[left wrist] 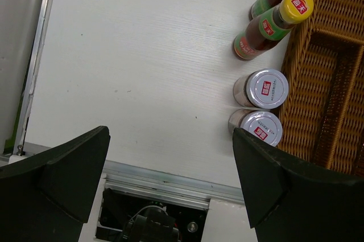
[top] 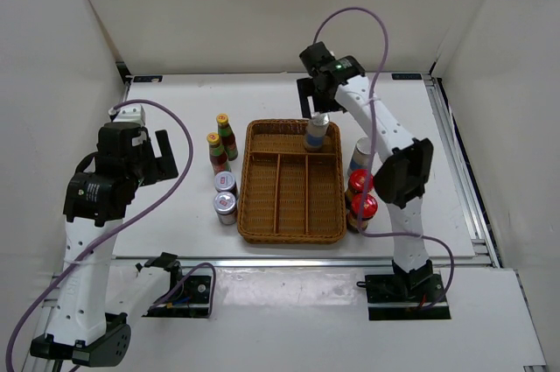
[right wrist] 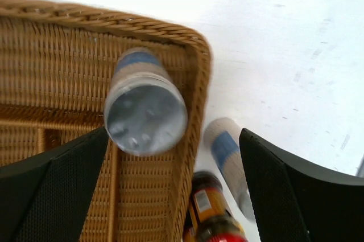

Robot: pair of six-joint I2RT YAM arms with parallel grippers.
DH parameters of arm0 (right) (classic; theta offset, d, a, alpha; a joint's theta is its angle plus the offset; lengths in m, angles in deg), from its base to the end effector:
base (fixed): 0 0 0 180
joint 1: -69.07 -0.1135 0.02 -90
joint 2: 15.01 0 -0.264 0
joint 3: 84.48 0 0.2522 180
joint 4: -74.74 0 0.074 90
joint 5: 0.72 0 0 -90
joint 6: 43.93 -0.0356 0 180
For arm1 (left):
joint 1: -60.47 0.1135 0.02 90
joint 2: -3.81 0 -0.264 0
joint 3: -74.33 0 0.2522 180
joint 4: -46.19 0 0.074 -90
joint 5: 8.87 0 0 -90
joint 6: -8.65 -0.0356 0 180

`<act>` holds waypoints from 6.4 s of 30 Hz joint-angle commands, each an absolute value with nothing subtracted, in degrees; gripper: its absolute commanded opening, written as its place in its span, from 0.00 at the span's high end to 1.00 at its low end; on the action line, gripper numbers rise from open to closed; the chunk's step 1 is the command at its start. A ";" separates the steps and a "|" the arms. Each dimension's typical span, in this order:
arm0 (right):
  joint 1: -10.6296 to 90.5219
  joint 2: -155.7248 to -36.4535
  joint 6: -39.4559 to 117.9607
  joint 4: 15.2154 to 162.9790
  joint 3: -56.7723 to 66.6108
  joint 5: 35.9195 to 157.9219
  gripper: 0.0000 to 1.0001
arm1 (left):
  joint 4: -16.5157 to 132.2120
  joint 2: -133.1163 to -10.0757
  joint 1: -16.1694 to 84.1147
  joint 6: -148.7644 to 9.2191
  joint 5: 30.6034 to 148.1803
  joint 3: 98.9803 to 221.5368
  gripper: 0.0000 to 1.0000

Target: Organize the condiment bottles

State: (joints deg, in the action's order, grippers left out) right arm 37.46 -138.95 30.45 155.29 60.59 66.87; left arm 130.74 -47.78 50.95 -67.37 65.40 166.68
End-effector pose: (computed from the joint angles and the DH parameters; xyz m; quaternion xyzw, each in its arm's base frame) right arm 0.3963 0.2280 0.3314 -0.0809 0.9441 -0.0681 0.3121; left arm 0.1250 -0.0112 0.4101 -0.0891 0.9084 0.0441 0.4062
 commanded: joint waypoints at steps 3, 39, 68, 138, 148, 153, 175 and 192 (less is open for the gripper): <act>39.19 -123.40 26.91 157.85 55.16 62.20 0.01 | 130.70 -47.17 50.72 -67.47 65.40 166.40 0.00; 53.87 -116.61 25.32 149.49 25.95 74.00 0.64 | 129.65 -45.06 50.72 -66.94 66.89 163.59 0.00; 27.86 -146.23 40.18 157.67 88.28 84.53 1.00 | 129.65 -43.91 50.72 -66.94 66.37 162.53 0.00; 43.85 -100.26 20.22 147.66 1.37 82.50 0.03 | 129.74 -46.64 49.13 -66.94 64.78 162.01 0.00; 47.45 -100.78 23.02 141.32 -4.88 86.20 0.10 | 129.74 -46.64 49.13 -67.47 65.31 160.96 0.00; 49.03 -102.02 24.62 143.42 -3.13 86.20 0.40 | 129.74 -46.64 49.13 -67.47 65.31 160.95 0.00; 34.19 -105.79 30.51 151.52 24.38 83.04 1.00 | 129.21 -45.06 49.13 -67.47 64.26 159.81 0.00; 36.47 -115.82 30.96 141.15 15.15 86.56 0.55 | 126.67 -43.48 49.13 -65.19 59.60 156.56 0.00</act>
State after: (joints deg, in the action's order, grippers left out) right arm 35.99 -117.07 30.69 143.40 14.84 85.75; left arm 129.10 -44.44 49.36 -66.41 62.87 157.52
